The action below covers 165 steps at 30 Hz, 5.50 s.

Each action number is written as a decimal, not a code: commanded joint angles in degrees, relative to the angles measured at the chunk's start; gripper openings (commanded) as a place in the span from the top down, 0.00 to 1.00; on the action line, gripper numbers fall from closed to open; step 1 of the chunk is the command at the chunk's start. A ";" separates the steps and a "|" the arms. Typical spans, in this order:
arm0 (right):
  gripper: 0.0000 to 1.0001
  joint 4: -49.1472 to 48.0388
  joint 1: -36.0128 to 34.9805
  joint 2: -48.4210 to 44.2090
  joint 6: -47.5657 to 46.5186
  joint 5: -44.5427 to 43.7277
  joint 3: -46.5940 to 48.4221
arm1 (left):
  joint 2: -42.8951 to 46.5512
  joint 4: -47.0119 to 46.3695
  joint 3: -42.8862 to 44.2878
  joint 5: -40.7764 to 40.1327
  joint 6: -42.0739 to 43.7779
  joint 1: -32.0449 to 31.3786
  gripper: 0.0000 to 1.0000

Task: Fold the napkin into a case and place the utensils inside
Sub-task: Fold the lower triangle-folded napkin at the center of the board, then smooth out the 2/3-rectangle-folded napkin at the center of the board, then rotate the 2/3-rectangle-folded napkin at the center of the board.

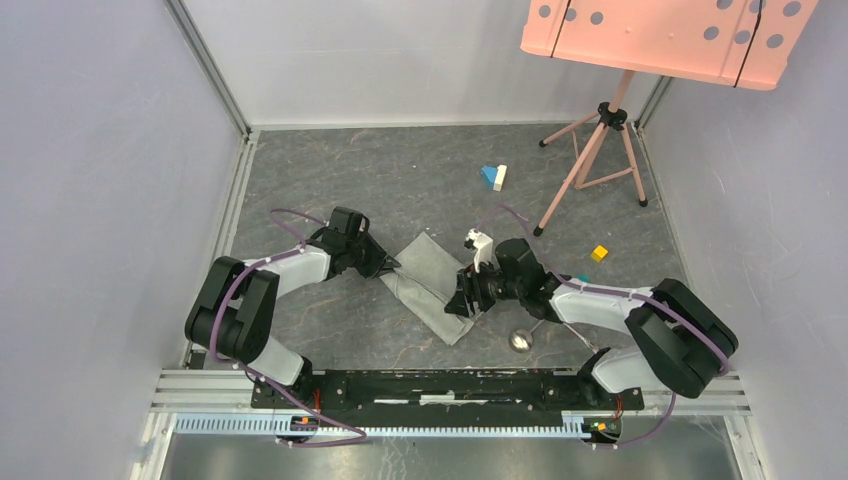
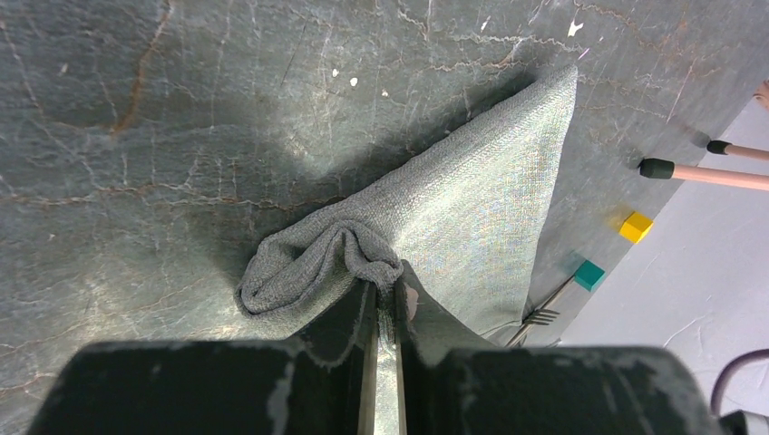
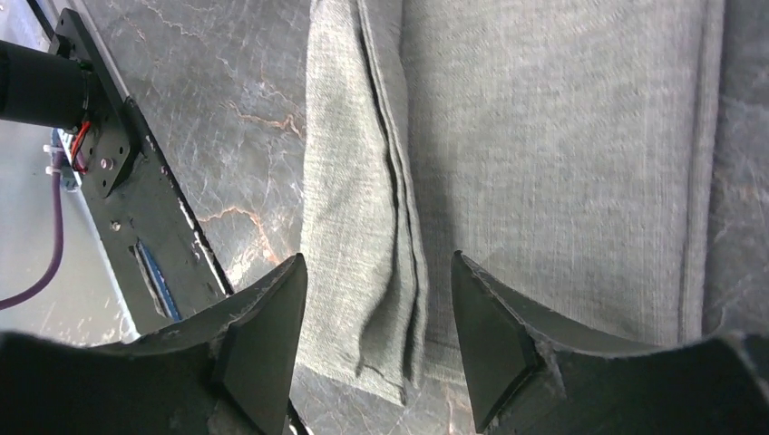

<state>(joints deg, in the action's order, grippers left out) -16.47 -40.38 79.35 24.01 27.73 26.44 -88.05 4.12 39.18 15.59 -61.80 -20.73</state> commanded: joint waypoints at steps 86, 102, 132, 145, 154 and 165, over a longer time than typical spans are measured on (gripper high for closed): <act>0.44 6.61 -10.19 22.95 -8.86 -1.32 33.88 | -5.29 -25.63 -6.59 9.10 3.79 3.38 0.92; 0.52 -5.38 -6.45 29.26 -1.94 12.92 25.07 | -8.14 -24.06 -6.86 9.76 4.13 5.31 0.98; 0.44 2.93 1.34 -2.12 -8.35 16.51 -6.60 | -6.09 -22.90 -4.45 18.85 8.34 6.63 0.85; 0.55 2.24 6.63 3.17 -4.65 8.69 3.53 | -7.68 -22.27 -2.00 19.24 7.84 5.88 0.85; 0.67 -1.19 5.03 8.90 -4.30 1.28 0.80 | -16.43 -21.64 2.53 15.20 8.54 6.28 0.89; 0.60 -16.28 -2.34 8.57 10.93 8.56 -0.13 | -19.63 -4.39 16.68 11.12 21.80 6.26 0.76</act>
<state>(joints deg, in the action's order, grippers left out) -31.18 -42.13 90.28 32.21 34.11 24.25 -109.67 -7.38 53.39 33.61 -49.82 -14.72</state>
